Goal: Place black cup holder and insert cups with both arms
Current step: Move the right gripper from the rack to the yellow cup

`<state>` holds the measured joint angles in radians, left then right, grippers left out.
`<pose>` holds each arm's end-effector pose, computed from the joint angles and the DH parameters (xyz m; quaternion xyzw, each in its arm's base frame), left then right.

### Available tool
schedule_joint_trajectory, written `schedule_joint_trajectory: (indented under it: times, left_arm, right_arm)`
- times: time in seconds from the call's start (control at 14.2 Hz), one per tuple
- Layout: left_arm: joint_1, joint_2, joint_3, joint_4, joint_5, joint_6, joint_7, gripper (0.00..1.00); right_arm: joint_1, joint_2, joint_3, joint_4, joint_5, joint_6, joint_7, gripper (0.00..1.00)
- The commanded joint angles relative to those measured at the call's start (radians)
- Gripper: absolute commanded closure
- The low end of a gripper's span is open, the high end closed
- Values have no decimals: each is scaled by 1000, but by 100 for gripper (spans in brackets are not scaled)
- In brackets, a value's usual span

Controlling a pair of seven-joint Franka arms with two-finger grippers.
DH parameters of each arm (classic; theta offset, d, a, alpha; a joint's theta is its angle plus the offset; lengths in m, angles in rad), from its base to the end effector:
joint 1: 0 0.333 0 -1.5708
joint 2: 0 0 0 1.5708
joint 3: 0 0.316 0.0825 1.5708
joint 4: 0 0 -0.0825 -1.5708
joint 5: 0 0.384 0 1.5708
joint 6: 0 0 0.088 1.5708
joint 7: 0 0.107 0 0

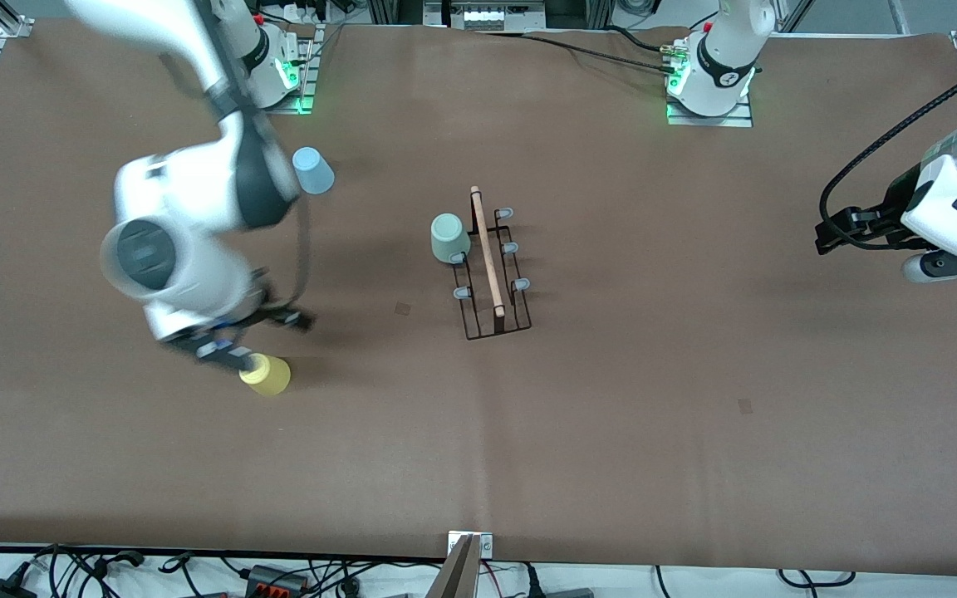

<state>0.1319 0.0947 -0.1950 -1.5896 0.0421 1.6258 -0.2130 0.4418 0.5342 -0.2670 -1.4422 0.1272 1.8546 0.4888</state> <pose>0.5835 -0.0278 0.5673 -0.9968 -0.0733 0.0264 0.0156 0.6725 0.1605 0.3800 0.9853 -0.1627 -0.0458 0.0244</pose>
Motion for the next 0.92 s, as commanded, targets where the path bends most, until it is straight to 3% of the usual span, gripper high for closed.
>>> schedule_joint_trajectory:
  times: [0.0, 0.49, 0.85]
  left_arm:
    - [2, -23, 6, -16, -21, 0, -5, 0]
    - [2, -23, 6, -16, -21, 0, -5, 0]
    - [3, -23, 6, -16, -21, -1, -3, 0]
  right_arm:
    - [-83, 55, 14, 6, -6, 37, -131, 0]
    - [-110, 161, 23, 5, 34, 225, -194, 0]
    - [-103, 207, 26, 28, 37, 245, -237, 0]
